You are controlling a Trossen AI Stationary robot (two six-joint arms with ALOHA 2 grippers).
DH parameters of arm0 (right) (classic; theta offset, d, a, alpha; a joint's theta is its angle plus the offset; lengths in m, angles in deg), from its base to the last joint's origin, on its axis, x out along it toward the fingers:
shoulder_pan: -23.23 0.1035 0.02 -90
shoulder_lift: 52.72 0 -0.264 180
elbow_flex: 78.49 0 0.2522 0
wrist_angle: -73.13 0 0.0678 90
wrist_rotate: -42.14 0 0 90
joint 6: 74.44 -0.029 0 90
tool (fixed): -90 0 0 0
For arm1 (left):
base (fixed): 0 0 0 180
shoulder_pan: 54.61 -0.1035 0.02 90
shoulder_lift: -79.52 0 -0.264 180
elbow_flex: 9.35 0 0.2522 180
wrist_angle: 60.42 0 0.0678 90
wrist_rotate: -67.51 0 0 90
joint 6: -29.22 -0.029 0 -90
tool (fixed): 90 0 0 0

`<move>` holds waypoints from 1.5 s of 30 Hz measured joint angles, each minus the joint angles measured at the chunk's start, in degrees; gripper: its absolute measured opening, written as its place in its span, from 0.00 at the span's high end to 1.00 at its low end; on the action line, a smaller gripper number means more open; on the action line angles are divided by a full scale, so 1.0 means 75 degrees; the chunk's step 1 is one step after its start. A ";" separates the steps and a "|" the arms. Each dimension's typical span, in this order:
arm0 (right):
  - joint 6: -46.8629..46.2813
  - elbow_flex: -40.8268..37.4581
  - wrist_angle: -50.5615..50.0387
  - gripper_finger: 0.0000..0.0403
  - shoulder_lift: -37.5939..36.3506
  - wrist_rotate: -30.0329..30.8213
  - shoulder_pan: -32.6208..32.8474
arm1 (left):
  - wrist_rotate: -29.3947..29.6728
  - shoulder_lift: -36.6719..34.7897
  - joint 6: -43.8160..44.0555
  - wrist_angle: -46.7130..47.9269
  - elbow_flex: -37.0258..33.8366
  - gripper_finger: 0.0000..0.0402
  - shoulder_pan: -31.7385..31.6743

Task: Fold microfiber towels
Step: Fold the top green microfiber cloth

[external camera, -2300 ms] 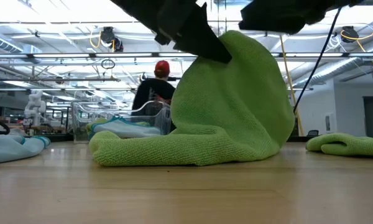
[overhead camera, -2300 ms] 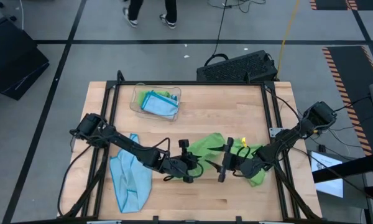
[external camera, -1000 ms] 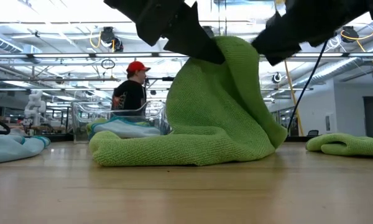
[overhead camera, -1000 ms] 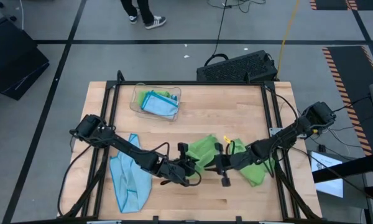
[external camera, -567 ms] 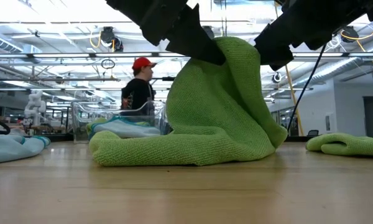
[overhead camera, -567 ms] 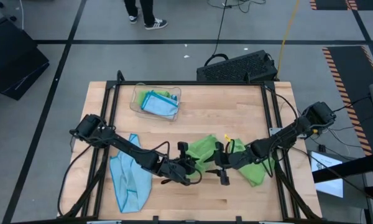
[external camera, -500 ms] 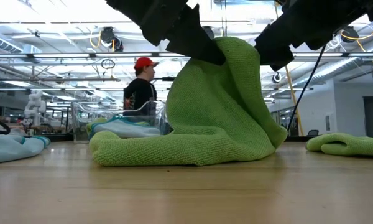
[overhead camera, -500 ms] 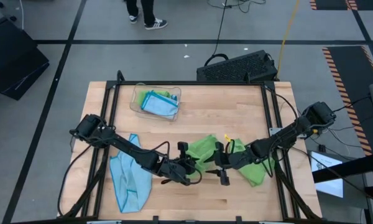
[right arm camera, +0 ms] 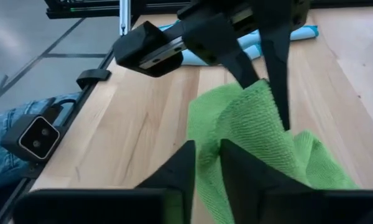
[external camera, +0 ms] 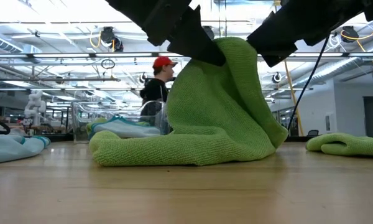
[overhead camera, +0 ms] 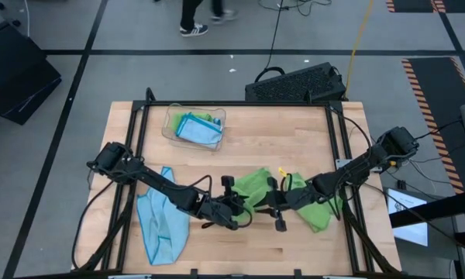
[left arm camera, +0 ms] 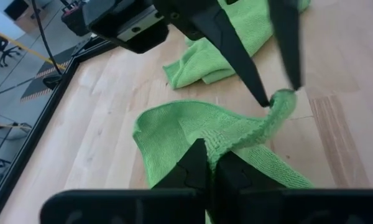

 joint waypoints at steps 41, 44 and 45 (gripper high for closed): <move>-0.0537 0.0000 0.0481 0.58 0.0530 0.0266 -0.0144 | -0.0013 0.0000 0.1264 0.0305 0.0000 0.99 -0.0351; -0.0577 0.0000 0.0450 0.58 0.0531 0.0260 -0.0162 | -0.0012 0.0000 0.1347 0.0312 0.0000 0.98 -0.0358; -0.0585 0.0000 0.0448 0.58 0.0553 0.0263 -0.0188 | -0.0012 0.0000 0.1365 0.0312 0.0000 0.98 -0.0368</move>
